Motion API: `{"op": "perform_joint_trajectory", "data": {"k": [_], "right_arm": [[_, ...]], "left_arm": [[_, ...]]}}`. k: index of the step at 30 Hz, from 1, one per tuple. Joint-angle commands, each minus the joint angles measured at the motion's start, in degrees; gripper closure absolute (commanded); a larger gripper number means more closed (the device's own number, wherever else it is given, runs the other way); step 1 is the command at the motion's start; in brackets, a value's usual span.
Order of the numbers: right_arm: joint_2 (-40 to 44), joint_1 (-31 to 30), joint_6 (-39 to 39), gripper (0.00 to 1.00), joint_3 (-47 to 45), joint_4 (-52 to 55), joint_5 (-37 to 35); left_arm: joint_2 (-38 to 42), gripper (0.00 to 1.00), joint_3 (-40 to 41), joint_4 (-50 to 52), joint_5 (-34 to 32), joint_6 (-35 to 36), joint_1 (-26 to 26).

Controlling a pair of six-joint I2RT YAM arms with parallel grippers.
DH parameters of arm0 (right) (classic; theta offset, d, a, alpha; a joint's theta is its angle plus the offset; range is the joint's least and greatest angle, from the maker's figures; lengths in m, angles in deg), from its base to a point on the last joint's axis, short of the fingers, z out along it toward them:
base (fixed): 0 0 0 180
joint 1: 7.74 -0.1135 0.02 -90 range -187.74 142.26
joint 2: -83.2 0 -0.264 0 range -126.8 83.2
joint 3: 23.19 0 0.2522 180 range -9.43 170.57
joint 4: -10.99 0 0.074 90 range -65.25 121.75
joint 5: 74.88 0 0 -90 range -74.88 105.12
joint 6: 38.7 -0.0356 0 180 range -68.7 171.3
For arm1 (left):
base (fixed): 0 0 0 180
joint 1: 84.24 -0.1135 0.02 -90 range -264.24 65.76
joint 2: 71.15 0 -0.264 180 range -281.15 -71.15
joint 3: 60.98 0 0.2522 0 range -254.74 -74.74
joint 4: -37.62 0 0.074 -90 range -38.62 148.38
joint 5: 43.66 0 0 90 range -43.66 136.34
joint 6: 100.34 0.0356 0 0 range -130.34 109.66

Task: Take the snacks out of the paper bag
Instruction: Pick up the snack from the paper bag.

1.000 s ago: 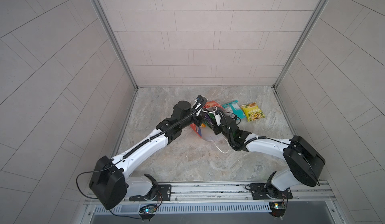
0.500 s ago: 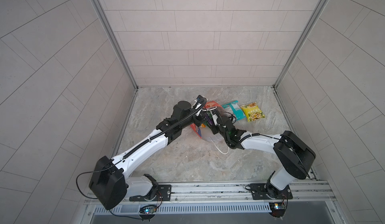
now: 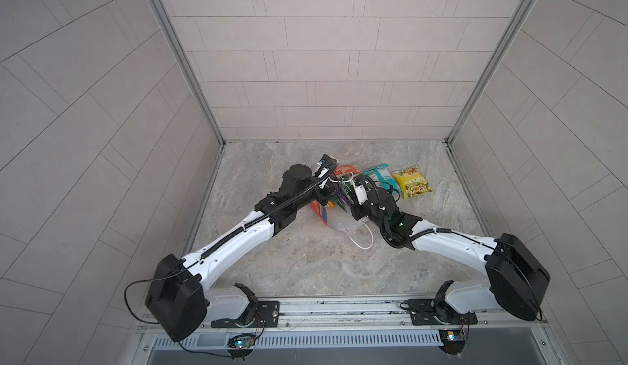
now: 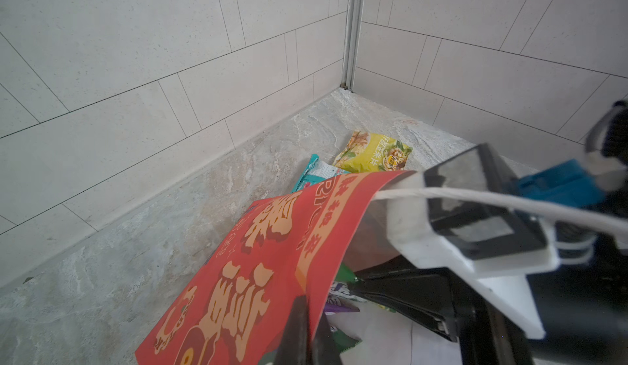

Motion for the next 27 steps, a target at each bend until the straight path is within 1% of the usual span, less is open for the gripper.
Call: {"op": "perform_joint_trajectory", "data": {"k": [1,9,16,17,22,24,27], "right_arm": [[4.90,-0.38,0.74,1.00,-1.17,2.18,2.74],[17.21,-0.34,-0.05,1.00,-2.40,10.92,8.49],[26.90,0.82,0.19,1.00,-0.77,17.69,10.40],[27.96,1.57,-0.55,1.00,-0.31,18.32,11.05],[31.04,8.43,-4.66,1.00,1.94,19.81,19.61],[31.37,11.58,-5.83,1.00,2.82,19.80,24.39],[30.79,15.66,-8.31,1.00,4.05,19.81,29.70]], "left_arm": [[0.11,1.00,-0.03,-2.48,-1.27,-0.57,0.29],[-0.14,1.00,-0.21,-2.78,-3.28,-1.33,0.26],[0.07,1.00,0.26,-2.79,-6.27,-1.58,0.20],[0.23,1.00,0.38,-2.88,-6.61,-1.55,0.08],[0.69,1.00,0.73,-3.30,-8.54,-2.16,0.01],[0.88,1.00,0.92,-3.48,-8.70,-2.23,-0.18],[0.90,1.00,0.90,-3.52,-8.42,-2.32,-0.23]]}}
